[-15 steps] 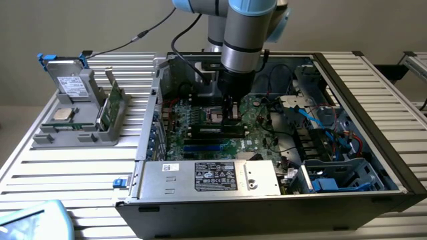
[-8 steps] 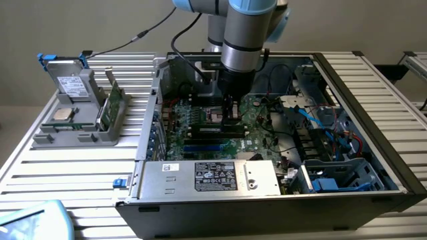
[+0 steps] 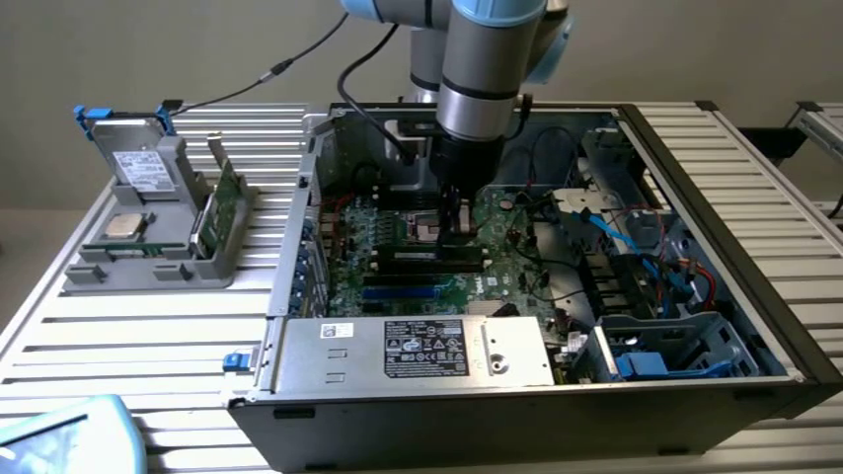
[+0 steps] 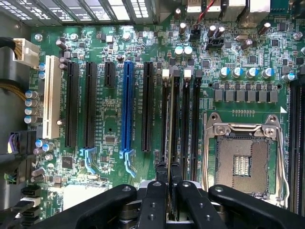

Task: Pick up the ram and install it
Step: 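Insert the ram into the slot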

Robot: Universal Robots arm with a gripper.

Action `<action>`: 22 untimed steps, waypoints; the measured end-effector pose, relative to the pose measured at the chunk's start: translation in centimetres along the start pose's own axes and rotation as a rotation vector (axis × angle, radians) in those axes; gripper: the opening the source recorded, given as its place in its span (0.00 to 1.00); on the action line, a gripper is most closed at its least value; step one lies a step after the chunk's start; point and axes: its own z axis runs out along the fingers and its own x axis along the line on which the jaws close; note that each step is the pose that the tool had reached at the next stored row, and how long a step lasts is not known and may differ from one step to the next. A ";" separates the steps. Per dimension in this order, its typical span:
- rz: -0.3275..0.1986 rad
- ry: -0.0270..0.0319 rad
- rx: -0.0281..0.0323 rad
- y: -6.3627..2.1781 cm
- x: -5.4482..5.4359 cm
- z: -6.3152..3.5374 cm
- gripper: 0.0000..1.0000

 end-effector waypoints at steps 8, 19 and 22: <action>0.000 -0.0004 -0.0001 0.04 0.0 -0.47 0.14; -0.002 0.0086 0.0002 0.05 0.0 -0.49 0.14; -0.003 0.0101 0.0009 0.05 0.1 -0.49 0.14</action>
